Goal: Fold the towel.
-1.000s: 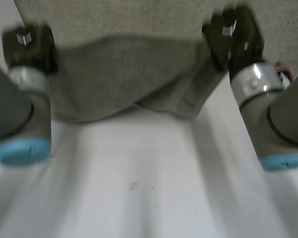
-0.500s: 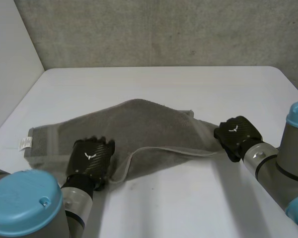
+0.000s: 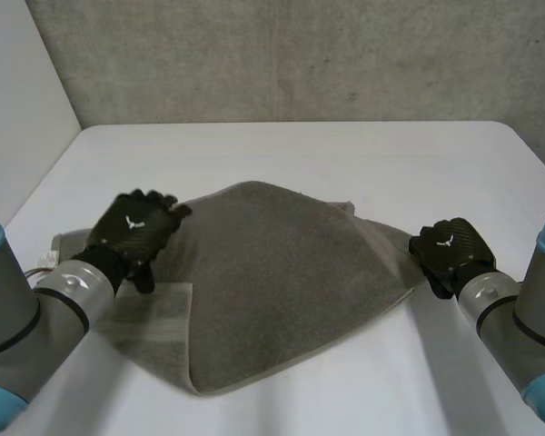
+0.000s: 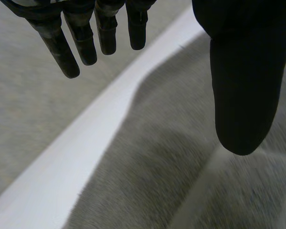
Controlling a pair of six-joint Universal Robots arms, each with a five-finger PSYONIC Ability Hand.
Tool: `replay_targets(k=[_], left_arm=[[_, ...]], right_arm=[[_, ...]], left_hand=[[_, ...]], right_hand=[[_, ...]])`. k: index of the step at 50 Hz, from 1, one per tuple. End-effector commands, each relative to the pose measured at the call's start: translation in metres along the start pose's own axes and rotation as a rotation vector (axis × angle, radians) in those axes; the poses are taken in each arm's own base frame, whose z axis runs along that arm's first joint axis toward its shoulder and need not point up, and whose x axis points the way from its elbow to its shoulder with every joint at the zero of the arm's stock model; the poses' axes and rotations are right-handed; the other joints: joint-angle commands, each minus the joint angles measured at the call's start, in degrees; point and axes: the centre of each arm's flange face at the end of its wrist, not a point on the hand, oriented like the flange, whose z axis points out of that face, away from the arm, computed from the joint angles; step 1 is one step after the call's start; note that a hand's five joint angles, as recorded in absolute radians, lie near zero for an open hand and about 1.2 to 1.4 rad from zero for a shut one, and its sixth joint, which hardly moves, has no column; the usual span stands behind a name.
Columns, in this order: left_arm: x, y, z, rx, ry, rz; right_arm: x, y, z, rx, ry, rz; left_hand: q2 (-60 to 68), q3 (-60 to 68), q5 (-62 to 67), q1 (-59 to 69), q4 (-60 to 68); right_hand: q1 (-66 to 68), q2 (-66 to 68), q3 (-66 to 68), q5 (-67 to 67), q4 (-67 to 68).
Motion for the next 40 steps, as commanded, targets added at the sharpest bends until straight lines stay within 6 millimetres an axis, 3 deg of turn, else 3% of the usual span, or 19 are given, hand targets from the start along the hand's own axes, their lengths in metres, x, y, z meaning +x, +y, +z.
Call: replay_targets(k=[1, 6, 16, 23, 29, 40], left_arm=[[0.006, 0.029, 0.007, -0.091, 0.189, 0.086], [0.015, 0.046, 0.011, -0.111, 0.286, 0.138], [0.022, 0.059, 0.015, -0.136, 0.318, 0.141], [0.021, 0.062, 0.019, -0.141, 0.319, 0.141], [0.021, 0.062, 0.02, -0.141, 0.315, 0.143], [0.014, 0.055, 0.023, -0.1, 0.274, 0.166]], right_arm=[[-0.002, 0.002, -0.001, -0.007, -0.011, 0.0], [-0.004, 0.003, -0.001, -0.009, -0.017, -0.002], [-0.004, 0.004, -0.001, -0.014, -0.018, -0.003], [-0.005, 0.004, -0.002, -0.015, -0.019, -0.003], [-0.005, 0.005, -0.002, -0.018, -0.021, -0.002], [-0.007, 0.006, -0.002, -0.021, -0.027, -0.004]], left_hand=[[3.4, 3.4, 3.4, 3.4, 3.3], [11.8, 11.8, 11.8, 11.8, 11.7], [11.8, 11.8, 11.8, 11.8, 11.8], [14.3, 14.4, 14.4, 14.3, 14.3], [32.3, 32.3, 32.3, 32.3, 32.2], [31.1, 31.2, 31.2, 31.2, 31.1]], right_hand=[[1.3, 11.8, 11.9, 12.9, 11.8], [1.3, 11.8, 11.9, 12.9, 11.8], [1.3, 11.8, 11.9, 12.9, 11.8], [1.3, 11.8, 11.9, 12.9, 11.8], [1.3, 11.8, 11.9, 12.9, 11.8], [1.3, 11.8, 11.9, 12.9, 11.8]])
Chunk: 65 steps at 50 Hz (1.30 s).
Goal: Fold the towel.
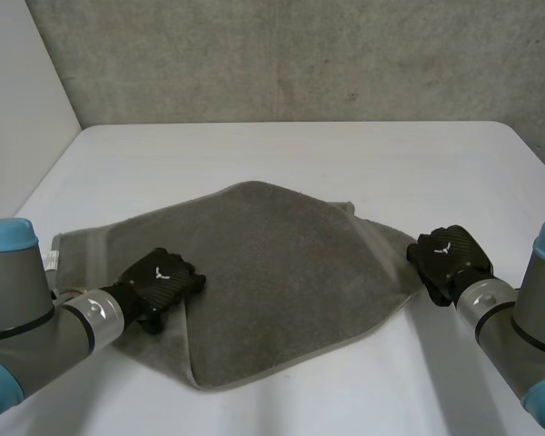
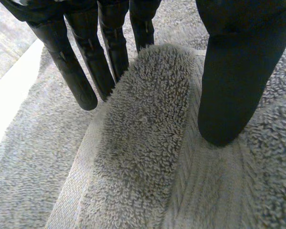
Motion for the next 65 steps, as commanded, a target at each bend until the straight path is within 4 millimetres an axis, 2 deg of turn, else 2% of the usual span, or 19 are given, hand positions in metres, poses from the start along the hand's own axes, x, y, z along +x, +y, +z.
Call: replay_targets(k=[1, 21, 25, 34, 35, 36, 37, 38, 45, 48, 50, 53, 55, 58, 62, 65], left_arm=[[-0.005, -0.005, -0.001, 0.026, -0.031, 0.018], [-0.006, -0.003, -0.008, 0.014, -0.044, 0.014], [-0.004, -0.002, -0.008, 0.01, -0.039, 0.009], [-0.001, 0.001, -0.007, 0.004, -0.028, 0.004], [-0.001, 0.001, -0.008, 0.002, -0.028, 0.003], [-0.001, 0.001, -0.008, 0.002, -0.029, 0.004], [-0.001, 0.001, -0.008, 0.002, -0.029, 0.004], [-0.001, 0.0, -0.009, 0.006, -0.031, 0.005], [-0.004, -0.004, -0.011, 0.015, -0.045, 0.011], [-0.012, -0.012, -0.015, 0.035, -0.076, 0.022], [-0.028, -0.021, -0.023, 0.055, -0.15, 0.032], [-0.034, -0.028, -0.029, 0.069, -0.187, 0.038], [-0.045, -0.042, -0.04, 0.106, -0.249, 0.019], [-0.047, -0.048, -0.046, 0.131, -0.261, -0.026], [-0.047, -0.043, -0.047, 0.123, -0.262, -0.065], [-0.04, -0.034, -0.045, 0.096, -0.24, -0.081]], right_arm=[[-0.002, 0.001, 0.0, -0.004, -0.007, -0.002], [-0.004, 0.002, 0.0, -0.008, -0.012, -0.022], [-0.004, 0.003, 0.0, -0.011, -0.014, -0.022], [-0.004, 0.002, 0.0, -0.01, -0.013, -0.022], [-0.004, 0.002, 0.0, -0.01, -0.013, -0.022], [-0.004, 0.002, 0.0, -0.01, -0.013, -0.022], [-0.004, 0.002, 0.0, -0.01, -0.013, -0.022], [-0.004, 0.002, 0.0, -0.01, -0.013, -0.022], [-0.003, 0.0, -0.001, -0.007, -0.009, -0.022], [-0.002, -0.001, -0.002, -0.006, -0.008, -0.021], [0.001, -0.002, -0.003, -0.013, -0.01, -0.01], [0.006, -0.007, -0.006, -0.016, -0.011, -0.005], [0.008, -0.011, -0.009, -0.011, -0.015, -0.005], [0.01, -0.015, -0.012, -0.004, -0.012, -0.004], [0.009, -0.015, -0.012, -0.006, -0.017, -0.006], [0.005, -0.013, -0.014, -0.01, -0.03, -0.007]], left_hand=[[4.6, 4.6, 9.6, 9.0, 4.6], [5.9, 5.9, 10.9, 10.3, 5.9], [13.3, 13.3, 18.3, 17.7, 13.3], [13.1, 13.2, 18.2, 17.5, 13.2], [16.5, 16.5, 21.5, 20.9, 16.5], [29.6, 29.7, 34.7, 34.1, 29.7], [29.8, 29.8, 34.8, 34.2, 29.8], [39.9, 39.9, 45.0, 44.3, 39.9], [40.0, 40.0, 45.1, 44.4, 40.0], [40.0, 40.0, 45.1, 44.4, 40.0], [40.0, 40.0, 45.1, 44.4, 40.0], [40.0, 40.0, 45.1, 44.4, 40.0], [40.0, 40.0, 45.1, 44.4, 40.0], [40.0, 40.0, 45.1, 44.4, 40.0], [40.0, 40.0, 45.1, 44.4, 40.0], [40.0, 40.0, 45.1, 44.4, 40.0]], right_hand=[[1.3, 11.8, 11.9, 12.9, 11.8], [1.3, 11.8, 11.9, 12.9, 11.8], [1.3, 11.8, 11.9, 12.9, 11.8], [1.3, 11.8, 11.9, 12.9, 11.8], [1.3, 11.8, 11.9, 12.9, 11.8], [1.3, 11.8, 11.9, 12.9, 11.8], [1.3, 11.8, 11.9, 12.9, 11.8], [1.3, 11.8, 11.9, 12.9, 11.8], [1.3, 11.8, 11.9, 12.9, 11.8], [1.3, 11.8, 11.9, 12.9, 11.8], [1.3, 11.8, 11.9, 12.9, 11.8], [1.3, 11.8, 11.9, 12.9, 11.8], [1.3, 11.8, 11.9, 12.9, 11.8], [1.3, 11.8, 11.9, 12.9, 11.8], [1.3, 11.8, 11.9, 12.9, 11.8], [1.3, 11.8, 11.9, 12.9, 11.8]])
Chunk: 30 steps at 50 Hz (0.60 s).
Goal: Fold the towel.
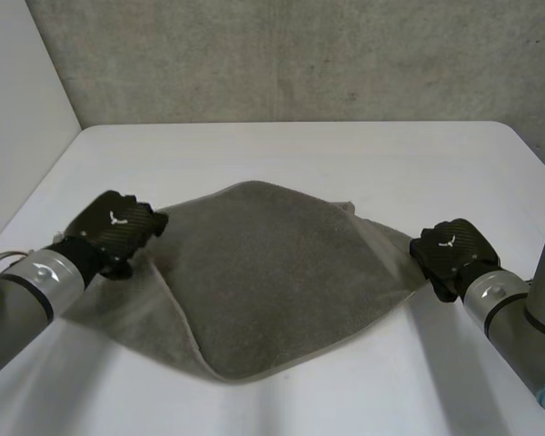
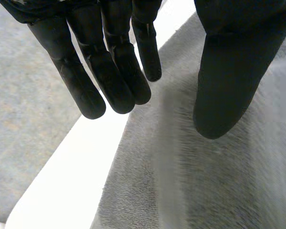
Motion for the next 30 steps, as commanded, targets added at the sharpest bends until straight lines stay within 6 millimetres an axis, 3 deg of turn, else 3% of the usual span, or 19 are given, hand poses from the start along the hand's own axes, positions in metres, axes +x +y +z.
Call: replay_targets(k=[1, 8, 15, 30], left_arm=[[0.011, 0.016, -0.003, -0.055, 0.029, -0.066], [0.028, 0.04, 0.002, -0.132, 0.093, -0.111], [0.04, 0.052, 0.005, -0.171, 0.138, -0.122], [0.051, 0.049, 0.012, -0.118, 0.156, -0.082]], right_arm=[[-0.005, 0.001, -0.003, -0.004, -0.02, -0.003], [-0.007, 0.002, -0.003, -0.008, -0.025, -0.009], [-0.008, 0.004, -0.002, -0.01, -0.025, -0.008], [-0.01, 0.007, -0.001, -0.02, -0.03, -0.01]], left_hand=[[-2.5, -2.4, 32.3, 31.6, -2.5], [-10.6, -10.4, 24.2, 23.6, -10.5], [-46.8, -46.7, -12.0, -12.7, -46.8], [-49.4, -49.3, -14.6, -15.3, -49.4]], right_hand=[[1.3, 11.8, 11.9, 12.9, 11.8], [1.3, 11.8, 11.9, 12.9, 11.8], [1.3, 11.8, 11.9, 12.9, 11.8], [1.3, 11.8, 11.9, 12.9, 11.8]])
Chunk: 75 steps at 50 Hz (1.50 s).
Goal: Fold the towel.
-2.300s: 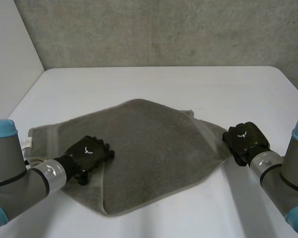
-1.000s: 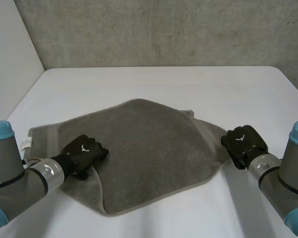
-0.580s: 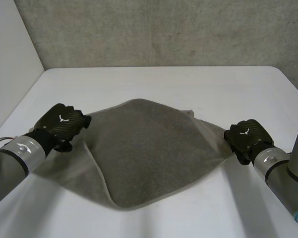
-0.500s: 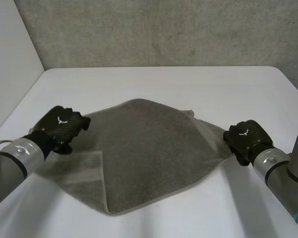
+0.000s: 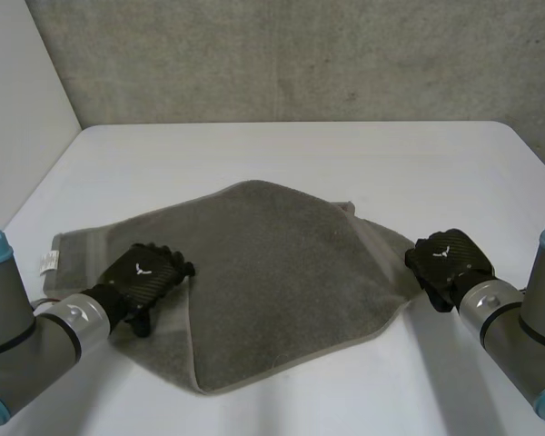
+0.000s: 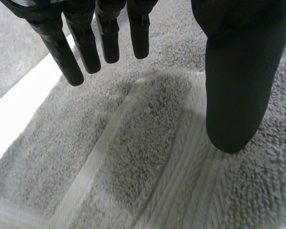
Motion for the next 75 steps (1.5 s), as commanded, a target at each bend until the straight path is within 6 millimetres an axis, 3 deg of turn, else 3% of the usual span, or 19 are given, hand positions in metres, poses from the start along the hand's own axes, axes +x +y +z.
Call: replay_targets(k=[1, 17, 24, 26, 29, 36, 43, 46, 48, 50, 67, 68, 69, 70, 71, 75], left_arm=[[0.004, 0.002, 0.005, 0.005, 0.009, 0.023], [0.005, 0.01, 0.012, -0.021, 0.023, 0.121], [0.004, 0.008, 0.012, -0.013, 0.015, 0.126], [0.001, 0.005, 0.011, -0.001, 0.001, 0.135], [-0.002, 0.0, 0.01, 0.017, -0.018, 0.145], [-0.007, -0.01, 0.003, 0.049, -0.048, 0.156], [-0.003, -0.007, 0.0, 0.035, -0.039, 0.155], [-0.001, -0.003, 0.0, 0.022, -0.031, 0.15], [-0.001, -0.001, 0.0, 0.013, -0.027, 0.144], [0.0, 0.0, 0.0, 0.008, -0.025, 0.141], [-0.005, -0.002, 0.0, 0.019, -0.044, 0.145], [-0.004, -0.002, -0.001, 0.017, -0.042, 0.144], [-0.004, -0.001, -0.001, 0.015, -0.04, 0.144], [-0.004, -0.001, -0.001, 0.015, -0.04, 0.144], [-0.003, -0.001, 0.0, 0.018, -0.036, 0.143], [-0.005, 0.0, 0.001, 0.029, -0.054, 0.153]], right_arm=[[0.0, 0.0, 0.0, 0.0, 0.0, -0.001], [-0.002, 0.002, 0.001, -0.007, -0.005, 0.0], [-0.001, 0.002, 0.002, -0.007, -0.005, -0.002], [-0.001, 0.002, 0.002, -0.007, -0.005, -0.002], [-0.001, 0.002, 0.002, -0.007, -0.005, -0.002], [-0.001, 0.002, 0.002, -0.007, -0.005, -0.002], [-0.001, 0.002, 0.002, -0.007, -0.005, -0.003], [-0.001, 0.002, 0.002, -0.007, -0.005, -0.003], [-0.002, 0.003, 0.002, -0.008, -0.006, -0.003], [-0.002, 0.003, 0.002, -0.008, -0.006, -0.003], [-0.002, 0.003, 0.002, -0.01, -0.007, -0.003], [-0.002, 0.003, 0.002, -0.011, -0.006, -0.003], [-0.002, 0.003, 0.002, -0.01, -0.007, -0.003], [-0.002, 0.003, 0.002, -0.01, -0.007, -0.003], [-0.002, 0.003, 0.002, -0.011, -0.008, -0.003], [-0.002, 0.003, 0.002, -0.011, -0.008, -0.003]], left_hand=[[2.1, 2.0, 2.2, 2.0, 2.2], [14.4, 14.3, 14.5, 14.3, 14.5], [30.4, 30.3, 30.5, 30.3, 30.5], [42.8, 42.7, 42.9, 42.7, 42.8], [45.0, 44.9, 45.1, 44.9, 45.1], [44.8, 44.7, 44.9, 44.7, 44.9], [44.7, 44.6, 44.8, 44.6, 44.8], [41.6, 41.5, 41.7, 41.5, 41.7], [30.9, 30.8, 31.0, 30.8, 31.0], [28.4, 28.3, 28.5, 28.3, 28.5], [21.8, 21.7, 21.9, 21.7, 21.9], [24.4, 24.4, 24.6, 24.3, 24.5], [37.5, 37.4, 37.6, 37.4, 37.6], [37.6, 37.5, 37.7, 37.5, 37.7], [61.1, 61.0, 61.2, 60.9, 61.1], [61.3, 61.2, 61.4, 61.2, 61.4]], right_hand=[[1.3, 11.8, 11.9, 12.9, 11.8], [1.3, 11.8, 11.9, 12.9, 11.8], [1.3, 11.8, 11.9, 12.9, 11.8], [1.3, 11.8, 11.9, 12.9, 11.8], [1.3, 11.8, 11.9, 12.9, 11.8], [1.3, 11.8, 11.9, 12.9, 11.8], [1.3, 11.8, 11.9, 12.9, 11.8], [1.3, 11.8, 11.9, 12.9, 11.8], [1.3, 11.8, 11.9, 12.9, 11.8], [1.3, 11.8, 11.9, 12.9, 11.8], [1.3, 11.8, 11.9, 12.9, 11.8], [1.3, 11.8, 11.9, 12.9, 11.8], [1.3, 11.8, 11.9, 12.9, 11.8], [1.3, 11.8, 11.9, 12.9, 11.8], [1.3, 11.8, 11.9, 12.9, 11.8], [1.3, 11.8, 11.9, 12.9, 11.8]])
